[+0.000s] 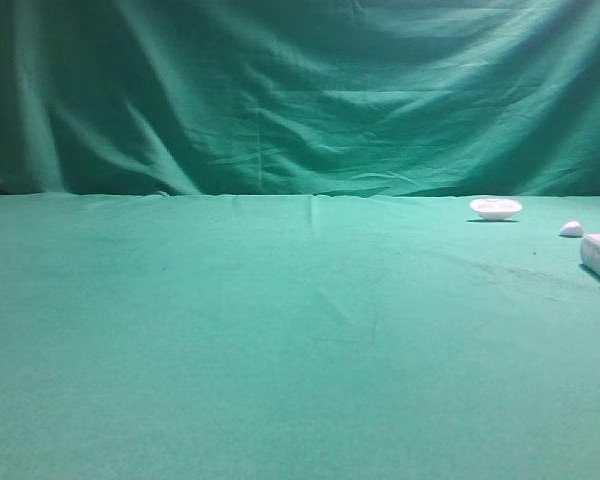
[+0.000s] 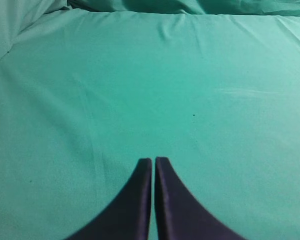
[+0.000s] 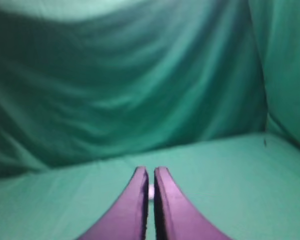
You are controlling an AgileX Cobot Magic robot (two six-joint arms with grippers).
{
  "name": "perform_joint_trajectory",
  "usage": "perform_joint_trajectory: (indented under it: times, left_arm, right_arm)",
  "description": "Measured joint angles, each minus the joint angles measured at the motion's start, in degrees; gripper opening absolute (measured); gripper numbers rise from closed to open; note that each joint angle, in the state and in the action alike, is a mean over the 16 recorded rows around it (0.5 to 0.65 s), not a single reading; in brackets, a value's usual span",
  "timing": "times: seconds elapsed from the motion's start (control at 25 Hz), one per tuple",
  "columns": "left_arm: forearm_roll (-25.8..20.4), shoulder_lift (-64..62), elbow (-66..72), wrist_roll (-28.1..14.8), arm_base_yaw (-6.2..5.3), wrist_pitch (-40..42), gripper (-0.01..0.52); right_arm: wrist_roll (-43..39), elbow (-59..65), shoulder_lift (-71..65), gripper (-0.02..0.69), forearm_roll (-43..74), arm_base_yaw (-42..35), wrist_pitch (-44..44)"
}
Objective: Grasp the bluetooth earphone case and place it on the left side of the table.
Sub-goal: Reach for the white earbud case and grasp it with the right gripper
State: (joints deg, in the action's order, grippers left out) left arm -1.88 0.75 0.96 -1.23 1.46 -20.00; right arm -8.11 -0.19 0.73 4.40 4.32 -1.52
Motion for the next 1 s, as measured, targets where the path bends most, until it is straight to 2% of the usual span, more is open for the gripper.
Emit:
perform_joint_trajectory:
  times: [0.12, 0.24, 0.64, 1.0]
  left_arm:
    - [0.00, 0.00, 0.00, 0.00, 0.00, 0.00, 0.000]
    - [0.00, 0.00, 0.00, 0.00, 0.00, 0.00, 0.000]
    - [0.00, 0.00, 0.00, 0.00, 0.00, 0.00, 0.000]
    - [0.00, 0.00, 0.00, 0.00, 0.00, 0.00, 0.000]
  right_arm:
    - [0.04, -3.03, -0.27, 0.000, -1.07, 0.00, -0.06]
    - [0.55, -6.96, -1.20, 0.000, -0.91, 0.00, 4.09]
    - [-0.07, -19.36, -6.78, 0.000, 0.35, 0.00, 28.86]
    - [2.98, -21.83, -15.28, 0.000, -1.27, 0.02, 35.60]
